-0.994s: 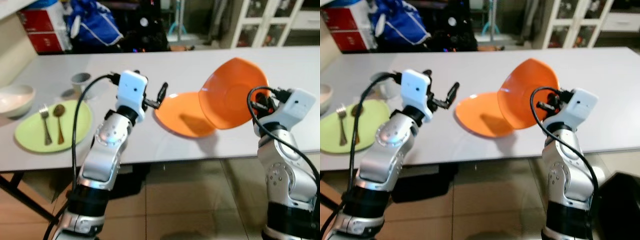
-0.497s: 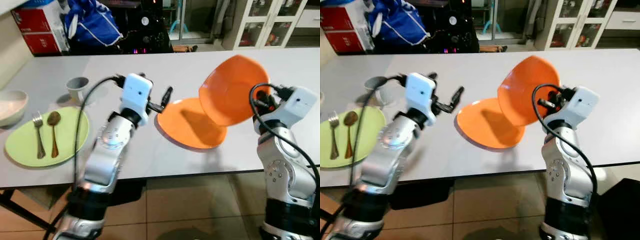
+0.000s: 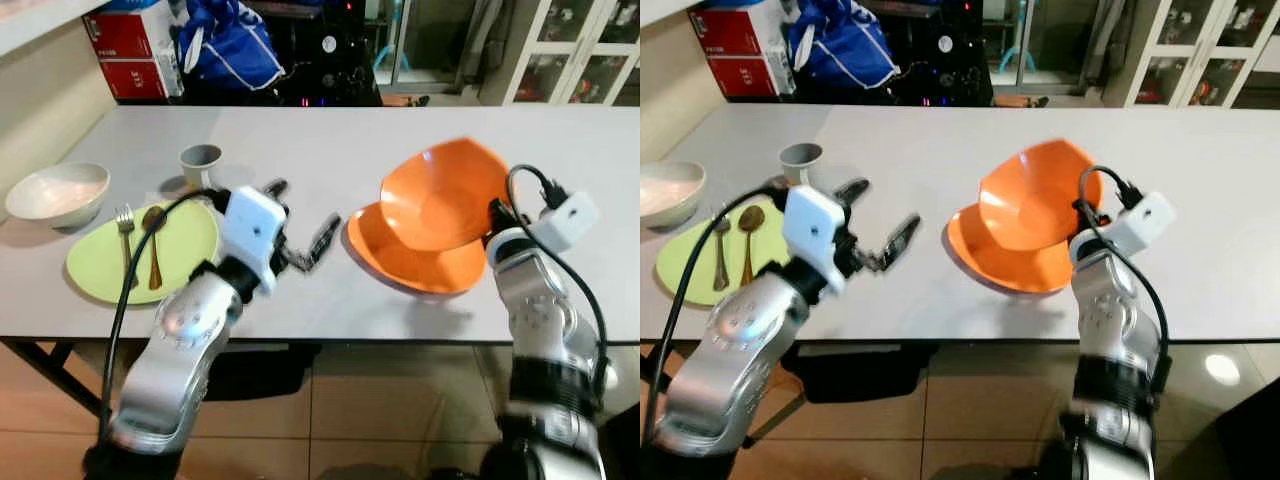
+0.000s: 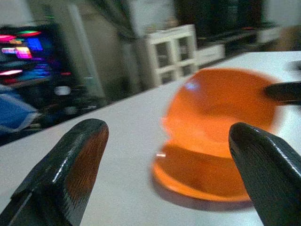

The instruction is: Setting the table

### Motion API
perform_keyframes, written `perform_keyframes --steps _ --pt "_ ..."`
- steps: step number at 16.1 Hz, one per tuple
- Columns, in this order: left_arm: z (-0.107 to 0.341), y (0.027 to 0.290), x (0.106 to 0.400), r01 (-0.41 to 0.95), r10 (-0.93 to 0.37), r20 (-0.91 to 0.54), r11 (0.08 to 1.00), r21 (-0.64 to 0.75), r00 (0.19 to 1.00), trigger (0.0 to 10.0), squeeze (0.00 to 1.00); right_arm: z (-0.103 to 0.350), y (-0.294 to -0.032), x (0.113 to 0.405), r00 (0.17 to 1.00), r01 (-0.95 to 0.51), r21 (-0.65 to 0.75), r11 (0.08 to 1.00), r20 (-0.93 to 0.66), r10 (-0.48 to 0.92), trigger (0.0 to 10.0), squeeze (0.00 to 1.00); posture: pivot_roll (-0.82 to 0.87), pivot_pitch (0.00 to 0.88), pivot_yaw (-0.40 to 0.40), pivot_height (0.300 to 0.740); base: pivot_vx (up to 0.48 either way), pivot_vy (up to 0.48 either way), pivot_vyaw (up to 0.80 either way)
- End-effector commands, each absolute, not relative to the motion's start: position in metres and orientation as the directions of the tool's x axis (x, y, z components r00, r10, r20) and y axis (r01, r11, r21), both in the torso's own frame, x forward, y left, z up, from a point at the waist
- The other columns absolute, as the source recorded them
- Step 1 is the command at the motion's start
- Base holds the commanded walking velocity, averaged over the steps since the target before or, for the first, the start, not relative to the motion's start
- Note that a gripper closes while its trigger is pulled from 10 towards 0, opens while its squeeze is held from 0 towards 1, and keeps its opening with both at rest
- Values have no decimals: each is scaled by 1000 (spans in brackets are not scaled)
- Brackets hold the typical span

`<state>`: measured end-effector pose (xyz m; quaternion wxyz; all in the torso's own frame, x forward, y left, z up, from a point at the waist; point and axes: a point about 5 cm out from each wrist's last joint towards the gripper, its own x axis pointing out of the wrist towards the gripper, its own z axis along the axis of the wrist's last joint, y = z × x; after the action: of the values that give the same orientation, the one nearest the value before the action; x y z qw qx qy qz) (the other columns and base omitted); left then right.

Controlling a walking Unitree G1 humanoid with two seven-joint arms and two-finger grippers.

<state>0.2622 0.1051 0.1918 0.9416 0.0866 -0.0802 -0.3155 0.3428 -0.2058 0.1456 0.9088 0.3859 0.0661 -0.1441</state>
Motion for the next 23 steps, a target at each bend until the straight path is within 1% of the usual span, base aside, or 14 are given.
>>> perform_keyframes --steps 1,2,3,4,5,7,12,13,15,18,20,21,22,23 --pt "192 98 252 660 -683 73 723 206 726 10000 0 154 -210 353 954 296 758 581 -208 -215 10000 0 -19 0 22 740 0 0 0" --pt "187 97 241 703 -723 31 679 210 690 10000 0 148 -213 360 945 324 796 511 -248 -213 10000 0 -8 0 21 740 0 0 0" --pt "184 98 232 726 -740 -2 659 197 672 10000 0 142 -216 364 934 355 820 450 -285 -216 10000 0 1 0 19 740 0 0 0" --pt "183 98 229 735 -746 -14 652 187 666 10000 0 139 -217 366 929 366 829 421 -301 -214 10000 0 1 0 19 740 0 0 0" --pt "182 99 228 740 -749 -24 647 185 662 10000 0 134 -218 366 919 391 820 418 -327 -219 10000 0 5 2 19 740 0 0 0" --pt "182 99 223 764 -769 -49 621 177 637 10000 0 121 -220 364 881 473 795 380 -421 -216 10000 0 13 2 15 740 0 0 0" --pt "188 99 230 747 -754 -29 643 171 656 10000 0 123 -222 363 875 484 821 303 -460 -150 10000 0 1 0 18 740 0 0 0" --pt "189 99 231 748 -755 -29 641 172 655 10000 0 123 -223 362 872 489 819 300 -469 -140 10000 0 1 0 16 740 0 0 0" --pt "190 99 234 740 -750 -24 647 184 661 10000 0 121 -226 352 859 505 795 337 -502 -103 10000 0 -2 0 11 740 0 0 0" --pt "189 98 235 740 -750 -22 647 183 661 10000 0 119 -228 347 846 523 780 344 -525 -94 10000 0 -8 0 13 740 0 0 0" --pt "190 96 238 740 -750 -18 647 185 661 10000 0 119 -227 341 836 526 752 397 -543 -78 10000 0 -9 0 11 740 0 0 0" --pt "190 95 239 739 -750 -16 647 187 661 10000 0 120 -225 338 832 524 740 421 -550 -70 10000 549 -10 0 9 740 0 0 0" --pt "190 95 240 737 -748 -15 649 189 663 10000 0 123 -222 333 828 518 725 453 -557 -56 10000 1000 -14 0 4 740 0 0 0" --pt "190 95 241 736 -748 -15 649 190 664 10000 0 125 -221 331 828 515 724 458 -558 -50 10000 1000 -14 0 4 740 0 0 0"
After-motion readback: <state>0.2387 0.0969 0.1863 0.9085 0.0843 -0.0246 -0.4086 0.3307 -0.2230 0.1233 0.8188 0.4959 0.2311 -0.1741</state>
